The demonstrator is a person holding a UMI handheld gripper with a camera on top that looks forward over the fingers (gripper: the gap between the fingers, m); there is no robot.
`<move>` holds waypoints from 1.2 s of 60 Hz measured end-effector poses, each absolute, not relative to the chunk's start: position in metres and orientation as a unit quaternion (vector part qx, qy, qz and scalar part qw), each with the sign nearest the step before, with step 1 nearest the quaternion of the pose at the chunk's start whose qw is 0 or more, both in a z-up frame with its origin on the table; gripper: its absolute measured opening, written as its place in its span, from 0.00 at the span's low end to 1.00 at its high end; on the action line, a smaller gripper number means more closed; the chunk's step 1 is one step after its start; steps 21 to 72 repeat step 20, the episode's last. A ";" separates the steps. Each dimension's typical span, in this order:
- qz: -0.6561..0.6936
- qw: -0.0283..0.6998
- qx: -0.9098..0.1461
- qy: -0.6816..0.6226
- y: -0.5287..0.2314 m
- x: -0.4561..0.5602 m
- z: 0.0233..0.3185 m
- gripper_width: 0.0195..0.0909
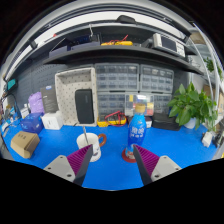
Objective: Pour water
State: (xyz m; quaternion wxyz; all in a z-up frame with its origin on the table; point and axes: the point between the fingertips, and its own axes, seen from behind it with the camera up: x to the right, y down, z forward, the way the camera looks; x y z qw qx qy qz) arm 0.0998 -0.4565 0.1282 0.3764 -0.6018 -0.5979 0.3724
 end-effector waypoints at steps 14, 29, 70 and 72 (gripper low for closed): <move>0.375 0.399 -0.608 -0.575 -0.454 0.098 0.159 0.89; 0.367 0.413 -0.611 -0.567 -0.447 0.099 0.168 0.89; 0.367 0.413 -0.611 -0.567 -0.447 0.099 0.168 0.89; 0.367 0.413 -0.611 -0.567 -0.447 0.099 0.168 0.89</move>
